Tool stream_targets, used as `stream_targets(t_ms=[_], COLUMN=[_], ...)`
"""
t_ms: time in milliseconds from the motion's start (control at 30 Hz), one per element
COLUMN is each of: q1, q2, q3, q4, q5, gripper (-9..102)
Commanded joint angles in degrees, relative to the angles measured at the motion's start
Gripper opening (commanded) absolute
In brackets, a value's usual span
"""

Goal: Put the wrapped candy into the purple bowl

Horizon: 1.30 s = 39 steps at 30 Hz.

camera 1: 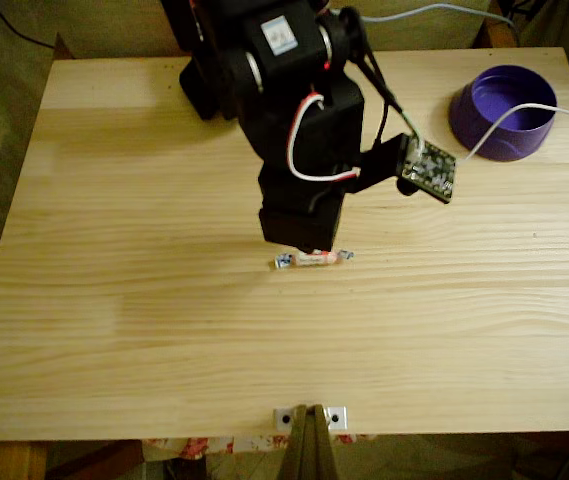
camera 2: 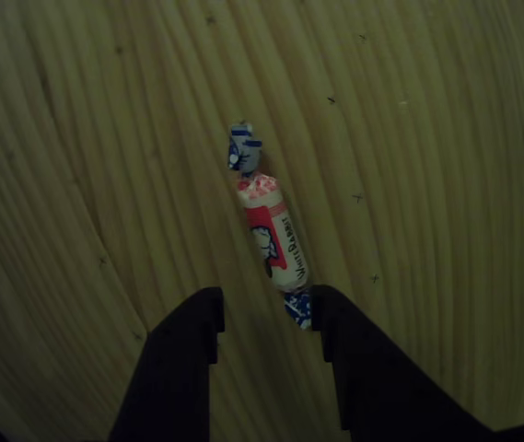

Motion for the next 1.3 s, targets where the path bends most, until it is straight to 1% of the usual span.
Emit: stream_targets(t_ms=[0, 200, 467, 567, 800, 1167, 1267], q1=[-0.53, -0.09, 0.35, 0.35, 0.53, 1.76, 1.93], q2=[-0.26, -4.04, -9.05, -9.93, -10.81, -10.11, -9.93], q3=[-4.04, -4.66, -8.26, -7.82, -6.24, -2.99, -1.41], q4=[-0.53, -4.04, -4.75, -5.1, -7.21, -7.56, -8.88], q5=[-2.81, -4.57, -5.27, -5.19, -5.01, -5.01, -4.57], gripper=[18, 18, 18, 20, 20, 21, 21])
